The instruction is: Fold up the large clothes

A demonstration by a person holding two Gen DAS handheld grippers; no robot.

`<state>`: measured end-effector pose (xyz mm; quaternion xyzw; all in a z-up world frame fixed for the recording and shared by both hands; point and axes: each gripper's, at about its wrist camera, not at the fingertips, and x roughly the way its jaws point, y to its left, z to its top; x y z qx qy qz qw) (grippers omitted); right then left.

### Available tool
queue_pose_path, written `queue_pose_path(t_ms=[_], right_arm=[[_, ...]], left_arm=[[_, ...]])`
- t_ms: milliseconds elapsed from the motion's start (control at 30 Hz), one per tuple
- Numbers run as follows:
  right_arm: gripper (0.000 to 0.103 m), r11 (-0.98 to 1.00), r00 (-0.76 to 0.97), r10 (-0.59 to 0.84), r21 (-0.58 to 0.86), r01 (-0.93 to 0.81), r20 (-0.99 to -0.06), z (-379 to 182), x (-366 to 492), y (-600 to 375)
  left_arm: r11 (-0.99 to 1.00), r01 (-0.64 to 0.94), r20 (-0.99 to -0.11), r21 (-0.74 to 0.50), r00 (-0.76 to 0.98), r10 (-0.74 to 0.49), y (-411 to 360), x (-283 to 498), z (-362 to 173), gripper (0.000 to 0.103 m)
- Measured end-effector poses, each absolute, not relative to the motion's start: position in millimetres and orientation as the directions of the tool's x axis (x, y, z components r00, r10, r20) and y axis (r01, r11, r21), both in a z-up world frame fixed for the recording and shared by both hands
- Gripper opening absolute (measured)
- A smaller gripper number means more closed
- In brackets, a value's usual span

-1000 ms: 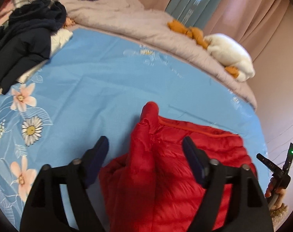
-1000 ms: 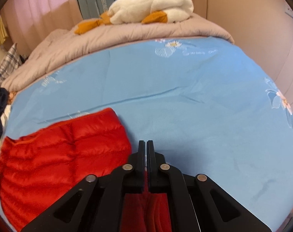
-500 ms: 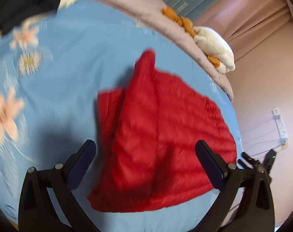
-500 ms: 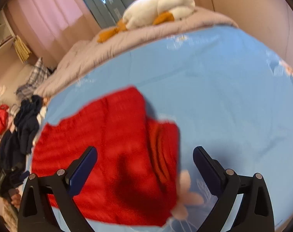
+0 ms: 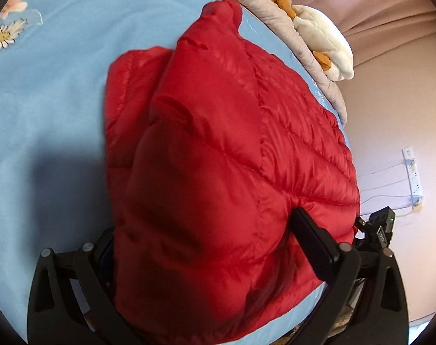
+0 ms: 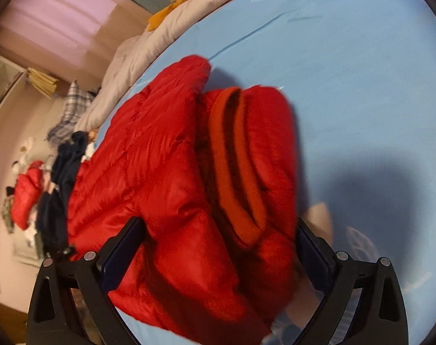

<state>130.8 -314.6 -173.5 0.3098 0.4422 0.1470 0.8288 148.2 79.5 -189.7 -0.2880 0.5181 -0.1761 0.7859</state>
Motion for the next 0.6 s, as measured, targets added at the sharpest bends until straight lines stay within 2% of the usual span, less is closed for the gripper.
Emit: queue_pose_path(t_ms=[33,100,200,233,267,333,433,600], right_arm=[[0.098,0.764,0.565,0.522,0.645,0.023,-0.639,-173.0,131.3,-311.0],[0.087,0.759,0.566,0.532,0.651,0.01,-0.63,-170.5,132.1,-305.4],[0.061,0.76,0.575,0.542,0.649,-0.024,-0.613,-160.2,125.4,-297.6],[0.048,0.771,0.584,0.537,0.636,-0.045,-0.609,-155.0,123.7,-294.0],[0.039,0.785,0.594,0.524,0.617,-0.058,-0.61,-148.3,120.8,-290.8],[0.031,0.82,0.618,0.484,0.568,-0.073,-0.62,-133.9,117.3,-281.7],[0.027,0.833,0.663,0.469,0.542,-0.111,-0.584,-105.3,109.5,-274.0],[0.027,0.849,0.722,0.457,0.496,-0.181,-0.519,-64.6,96.7,-265.8]], left_arm=[[0.775,-0.02,-0.714,-0.632,0.404,-0.572,77.5,148.5,-188.8,0.087],[0.774,-0.009,-0.706,-0.633,0.415,-0.574,74.9,146.4,-183.5,0.06],[0.804,0.035,-0.707,-0.593,0.456,-0.541,63.1,141.4,-164.8,0.037],[0.82,0.047,-0.713,-0.57,0.468,-0.522,60.1,139.4,-160.8,0.035],[0.848,0.055,-0.73,-0.527,0.482,-0.484,53.6,137.6,-153.3,0.032],[0.894,0.047,-0.769,-0.446,0.492,-0.409,43.3,136.6,-142.4,0.03],[0.935,0.066,-0.771,-0.348,0.548,-0.326,28.2,132.6,-119.1,0.027],[0.932,0.116,-0.712,-0.344,0.615,-0.339,16.8,128.4,-82.3,0.026]])
